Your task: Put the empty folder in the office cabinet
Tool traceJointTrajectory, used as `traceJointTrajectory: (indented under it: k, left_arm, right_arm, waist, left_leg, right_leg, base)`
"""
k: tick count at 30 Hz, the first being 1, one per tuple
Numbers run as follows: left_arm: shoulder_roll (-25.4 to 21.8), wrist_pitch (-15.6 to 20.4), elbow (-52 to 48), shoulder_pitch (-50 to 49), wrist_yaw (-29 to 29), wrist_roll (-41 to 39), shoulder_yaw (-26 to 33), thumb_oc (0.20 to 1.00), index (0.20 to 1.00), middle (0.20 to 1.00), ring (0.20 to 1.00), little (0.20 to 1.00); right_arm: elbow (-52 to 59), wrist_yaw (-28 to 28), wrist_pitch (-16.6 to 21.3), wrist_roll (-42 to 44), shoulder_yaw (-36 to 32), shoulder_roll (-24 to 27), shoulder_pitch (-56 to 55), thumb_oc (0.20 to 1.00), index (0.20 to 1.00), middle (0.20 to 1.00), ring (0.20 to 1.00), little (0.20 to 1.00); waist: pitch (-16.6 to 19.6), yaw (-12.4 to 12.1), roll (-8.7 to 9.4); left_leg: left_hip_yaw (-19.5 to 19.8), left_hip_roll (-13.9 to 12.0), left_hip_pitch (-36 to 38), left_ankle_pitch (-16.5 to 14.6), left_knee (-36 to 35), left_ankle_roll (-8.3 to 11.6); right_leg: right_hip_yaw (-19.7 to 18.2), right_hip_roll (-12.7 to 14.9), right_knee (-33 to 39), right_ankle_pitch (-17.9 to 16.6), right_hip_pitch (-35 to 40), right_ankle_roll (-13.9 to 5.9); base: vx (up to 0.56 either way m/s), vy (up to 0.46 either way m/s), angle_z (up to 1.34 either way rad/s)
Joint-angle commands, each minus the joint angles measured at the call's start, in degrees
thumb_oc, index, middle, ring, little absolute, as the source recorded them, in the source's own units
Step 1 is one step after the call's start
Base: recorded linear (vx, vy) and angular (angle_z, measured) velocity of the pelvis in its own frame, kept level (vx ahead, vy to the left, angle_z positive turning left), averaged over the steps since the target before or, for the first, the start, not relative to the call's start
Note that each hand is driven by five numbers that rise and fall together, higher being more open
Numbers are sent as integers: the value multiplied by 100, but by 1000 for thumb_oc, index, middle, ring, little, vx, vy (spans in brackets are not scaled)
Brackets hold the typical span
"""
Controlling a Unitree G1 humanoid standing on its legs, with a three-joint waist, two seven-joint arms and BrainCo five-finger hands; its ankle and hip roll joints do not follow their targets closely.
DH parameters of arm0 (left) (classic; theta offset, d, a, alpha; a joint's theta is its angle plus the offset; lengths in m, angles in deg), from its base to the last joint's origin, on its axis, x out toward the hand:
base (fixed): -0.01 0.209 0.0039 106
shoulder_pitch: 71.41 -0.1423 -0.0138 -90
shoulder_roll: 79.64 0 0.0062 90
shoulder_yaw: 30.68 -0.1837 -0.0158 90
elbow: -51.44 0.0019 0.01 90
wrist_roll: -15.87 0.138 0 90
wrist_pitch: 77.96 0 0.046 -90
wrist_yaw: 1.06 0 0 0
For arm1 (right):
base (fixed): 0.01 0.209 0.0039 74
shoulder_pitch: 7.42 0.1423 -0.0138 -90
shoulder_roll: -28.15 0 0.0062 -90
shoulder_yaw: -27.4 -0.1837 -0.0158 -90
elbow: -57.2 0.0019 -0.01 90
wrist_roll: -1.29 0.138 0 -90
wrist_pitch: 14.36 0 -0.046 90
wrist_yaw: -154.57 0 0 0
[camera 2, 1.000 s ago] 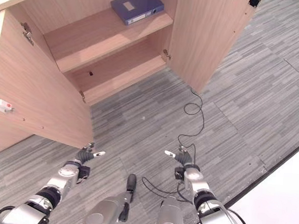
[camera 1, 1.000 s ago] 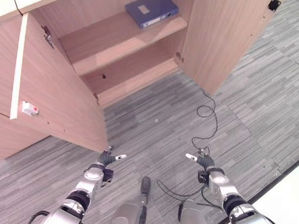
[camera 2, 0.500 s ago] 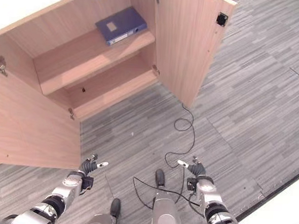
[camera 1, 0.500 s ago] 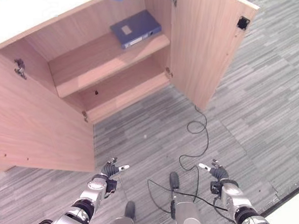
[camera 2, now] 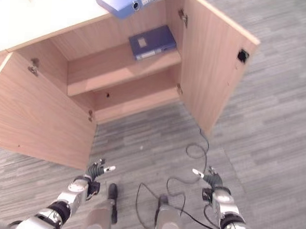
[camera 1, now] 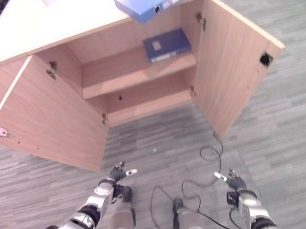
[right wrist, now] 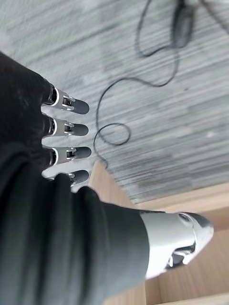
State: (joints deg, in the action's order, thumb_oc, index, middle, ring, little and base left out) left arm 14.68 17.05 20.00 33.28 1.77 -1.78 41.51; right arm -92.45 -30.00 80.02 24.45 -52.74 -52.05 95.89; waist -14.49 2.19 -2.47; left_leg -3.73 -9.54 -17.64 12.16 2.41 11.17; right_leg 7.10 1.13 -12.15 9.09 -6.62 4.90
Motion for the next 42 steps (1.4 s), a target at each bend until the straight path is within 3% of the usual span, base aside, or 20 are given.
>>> traceJointTrajectory:
  k: [1, 2, 5, 7, 9, 10, 11, 15, 19, 20, 22, 23, 27, 30, 42]
  left_arm:
    - [-250, 179, -208, 119, 34, -144, 200, 1000, 1000, 1000, 1000, 1000]
    - [-238, 173, -254, 10, 31, -198, 240, 1000, 1000, 1000, 1000, 1000]
    - [-200, 163, -241, -131, 55, -223, 319, 1000, 1000, 1000, 1000, 1000]
    - [-236, 163, -278, -160, 76, -140, 331, 1000, 1000, 1000, 1000, 1000]
    - [-288, 158, -256, -140, 75, -70, 339, 1000, 1000, 1000, 1000, 1000]
    - [-382, 155, -333, -62, 109, -74, 324, 1000, 1000, 1000, 1000, 1000]
    - [-427, 171, -389, -26, 128, -100, 333, 1000, 1000, 1000, 1000, 1000]
    - [-642, 210, -568, 184, 179, -135, 321, 1000, 1000, 1000, 1000, 1000]
    - [-700, 226, -584, 266, 208, -195, 336, 1000, 1000, 1000, 1000, 1000]
    - [-752, 229, -512, 429, 223, -212, 287, 1000, 1000, 1000, 1000, 1000]
    - [-740, 224, -473, 451, 216, -198, 271, 1000, 1000, 1000, 1000, 1000]
    - [-728, 224, -451, 472, 194, -182, 234, 1000, 1000, 1000, 1000, 1000]
    - [-679, 243, -440, 488, 138, -54, 181, 1000, 1000, 1000, 1000, 1000]
    - [-589, 253, -454, 474, 101, 90, 95, 1000, 1000, 1000, 1000, 1000]
    - [-356, 210, -310, 196, 109, 227, 142, 1000, 1000, 1000, 1000, 1000]
  right_arm:
    - [2, -97, 202, 129, -59, 51, -4, 1000, 1000, 1000, 1000, 1000]
    - [1, -129, 186, 58, -30, 42, 20, 1000, 1000, 1000, 1000, 1000]
    - [85, -111, 175, -121, 58, -61, 37, 1000, 1000, 1000, 1000, 1000]
    - [172, -143, 175, -183, 111, -208, 68, 1000, 1000, 1000, 1000, 1000]
    - [171, -147, 178, -167, 126, -310, 95, 1000, 1000, 1000, 1000, 1000]
    - [181, -161, 184, -120, 177, -455, 199, 1000, 1000, 1000, 1000, 1000]
    - [219, -160, 188, -128, 230, -487, 243, 1000, 1000, 1000, 1000, 1000]
    - [380, -180, 225, -41, 375, -670, 500, 1000, 1000, 1000, 1000, 1000]
    - [412, -183, 241, -15, 402, -709, 553, 1000, 1000, 1000, 1000, 1000]
    - [385, -187, 225, -25, 481, -704, 673, 1000, 1000, 1000, 1000, 1000]
    - [347, -181, 215, -5, 482, -703, 700, 1000, 1000, 1000, 1000, 1000]
    - [336, -170, 227, 73, 444, -668, 683, 1000, 1000, 1000, 1000, 1000]
    - [322, -186, 251, 108, 384, -623, 558, 1000, 1000, 1000, 1000, 1000]
    - [283, -190, 296, 214, 222, -565, 272, 1000, 1000, 1000, 1000, 1000]
    - [194, -100, 269, 132, 163, -441, -101, 1000, 1000, 1000, 1000, 1000]
  waist:
    - [-14, -149, 91]
    - [-11, -295, 99]
    - [118, -500, 80]
    - [236, -637, 159]
    - [322, -716, 258]
    - [343, -771, 405]
    - [286, -758, 447]
    - [82, -812, 595]
    - [54, -822, 638]
    - [49, -746, 663]
    - [22, -659, 652]
    - [-29, -468, 649]
    - [-159, -226, 623]
    - [-173, -121, 611]
    - [42, -51, 420]
  left_leg:
    - [-369, 348, -33, -346, 53, -244]
    - [-293, 354, -118, -329, -81, -225]
    - [41, 375, -57, -105, -221, -209]
    - [-91, 343, 17, -10, -208, -290]
    - [-193, 386, 44, -106, -169, -362]
    - [-279, 495, 141, -292, -175, -481]
    - [-311, 507, 173, -324, -189, -524]
    - [-398, 505, 213, -533, -123, -664]
    - [-400, 456, 277, -701, -40, -643]
    - [-395, 373, 511, -935, -50, -622]
    - [-349, 395, 630, -1007, -76, -623]
    - [-251, 518, 866, -1131, -118, -647]
    - [-30, 682, 1162, -1307, -112, -687]
    - [252, 854, 1280, -1436, -28, -708]
    - [570, 569, 1662, -1487, -46, -469]
  right_leg:
    - [-478, 588, 439, -34, 869, -999]
    - [-499, 576, 489, 147, 1190, -1045]
    - [-656, 620, 740, 260, 1609, -1167]
    - [-714, 788, 859, 272, 1757, -1286]
    - [-721, 955, 856, 191, 1721, -1409]
    - [-797, 1081, 552, -190, 1480, -1551]
    - [-857, 1089, 297, -431, 1335, -1560]
    - [-1007, 1113, -199, -1072, 763, -1690]
    - [-844, 1141, 157, -995, 673, -1680]
    - [-498, 1086, 726, -921, 185, -1658]
    - [-456, 1032, 817, -947, 58, -1650]
    - [-557, 862, 989, -1114, -317, -1653]
    - [-761, 614, 1095, -1223, -532, -1666]
    - [-1097, 544, 1035, -1226, -409, -1519]
    - [-765, 442, 1129, -1012, 147, -1248]
  base:
    - [477, 61, -5]
    - [563, 87, 8]
    - [402, 145, -34]
    - [386, 212, -33]
    - [267, 216, -108]
    - [192, 241, -86]
    - [135, 254, 41]
    - [11, 90, 37]
    - [89, -10, -15]
    - [188, -31, 9]
    - [242, 11, 30]
    - [235, 46, 21]
    - [203, 8, 9]
    - [127, -50, 61]
    - [92, -107, 30]
